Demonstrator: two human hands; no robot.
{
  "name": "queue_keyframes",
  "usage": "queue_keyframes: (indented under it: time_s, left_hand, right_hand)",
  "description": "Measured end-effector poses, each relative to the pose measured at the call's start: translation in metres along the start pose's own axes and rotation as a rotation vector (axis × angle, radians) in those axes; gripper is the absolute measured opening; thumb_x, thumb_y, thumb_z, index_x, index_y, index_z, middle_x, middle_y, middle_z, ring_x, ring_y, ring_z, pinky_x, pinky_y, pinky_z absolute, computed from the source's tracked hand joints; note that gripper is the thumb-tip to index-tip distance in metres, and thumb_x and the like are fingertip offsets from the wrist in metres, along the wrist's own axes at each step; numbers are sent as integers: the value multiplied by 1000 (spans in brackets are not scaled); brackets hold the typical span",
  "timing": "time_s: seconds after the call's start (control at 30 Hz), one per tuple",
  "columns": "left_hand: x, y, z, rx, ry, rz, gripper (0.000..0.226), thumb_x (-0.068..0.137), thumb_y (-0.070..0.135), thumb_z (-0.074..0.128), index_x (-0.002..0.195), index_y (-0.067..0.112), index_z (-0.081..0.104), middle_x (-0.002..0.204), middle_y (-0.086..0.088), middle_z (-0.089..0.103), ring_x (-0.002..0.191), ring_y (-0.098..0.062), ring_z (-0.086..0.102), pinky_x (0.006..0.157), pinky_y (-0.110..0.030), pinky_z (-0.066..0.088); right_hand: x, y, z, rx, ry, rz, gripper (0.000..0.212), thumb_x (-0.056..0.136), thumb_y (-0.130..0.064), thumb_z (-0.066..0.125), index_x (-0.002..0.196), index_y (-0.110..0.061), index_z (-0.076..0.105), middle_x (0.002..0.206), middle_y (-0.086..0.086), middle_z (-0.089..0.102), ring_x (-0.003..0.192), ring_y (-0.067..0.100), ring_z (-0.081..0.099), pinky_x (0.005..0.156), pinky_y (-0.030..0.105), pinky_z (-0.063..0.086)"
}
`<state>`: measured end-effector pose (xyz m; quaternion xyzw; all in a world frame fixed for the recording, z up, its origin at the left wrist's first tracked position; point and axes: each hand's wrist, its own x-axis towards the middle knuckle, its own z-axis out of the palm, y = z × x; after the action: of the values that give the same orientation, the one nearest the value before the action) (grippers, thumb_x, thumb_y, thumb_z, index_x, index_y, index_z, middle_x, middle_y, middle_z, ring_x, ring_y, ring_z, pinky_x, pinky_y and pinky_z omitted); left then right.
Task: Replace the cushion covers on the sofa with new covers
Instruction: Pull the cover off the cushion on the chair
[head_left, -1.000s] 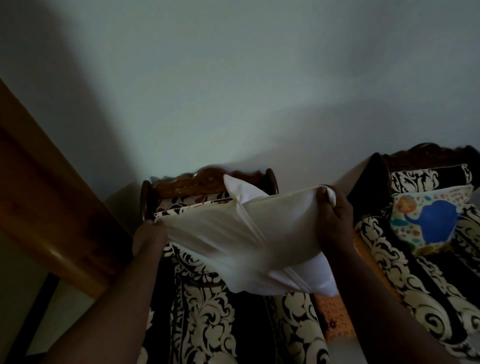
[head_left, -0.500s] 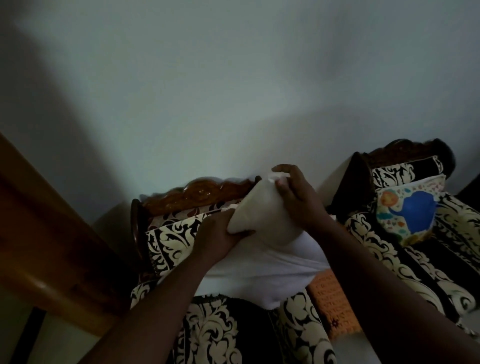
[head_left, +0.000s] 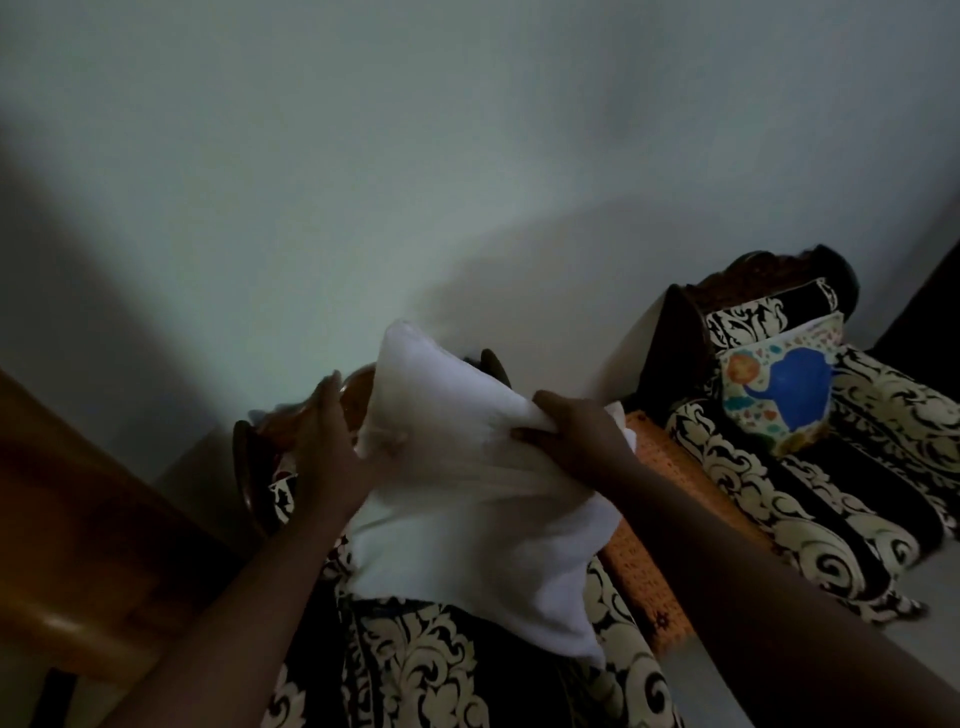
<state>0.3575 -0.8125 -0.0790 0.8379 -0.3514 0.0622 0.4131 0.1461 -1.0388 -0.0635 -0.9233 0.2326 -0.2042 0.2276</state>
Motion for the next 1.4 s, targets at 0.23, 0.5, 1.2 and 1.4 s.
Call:
queue_keyframes:
  time_s: [0.23, 0.5, 1.2, 1.4]
  left_hand:
    - [-103, 51, 58, 233, -259, 92, 54, 84, 85, 39, 83, 31, 46, 76, 13, 49, 69, -13, 54, 58, -28, 34]
    - [-102, -29, 78, -217, -159, -784, 91, 82, 71, 67, 143, 6, 53, 139, -18, 58, 121, -34, 60, 101, -44, 51]
    - [-77, -98, 48, -106, -97, -838, 74, 90, 75, 50, 131, 15, 59, 135, -11, 60, 120, -35, 58, 100, -44, 47]
    - [-31, -56, 26, -764, -177, -973, 103, 78, 95, 33, 152, 23, 45, 153, -10, 48, 138, -34, 47, 114, -49, 36]
  right_hand:
    - [18, -21, 8, 138, 162, 227, 31, 89, -51, 66, 100, -23, 60, 97, 5, 69, 88, 28, 64, 74, 37, 52]
    - [4, -9, 5, 658, 180, 463, 55, 95, -46, 65, 141, -21, 51, 125, 1, 64, 112, 23, 63, 94, 47, 56]
    - [-34, -2, -3, 848, 214, 225, 19, 98, -26, 64, 117, -27, 65, 106, -2, 74, 97, 16, 72, 77, 32, 60]
    - [-42, -10, -24, 869, 153, 88, 19, 91, -25, 65, 109, -27, 67, 101, 0, 75, 93, 18, 72, 74, 31, 59]
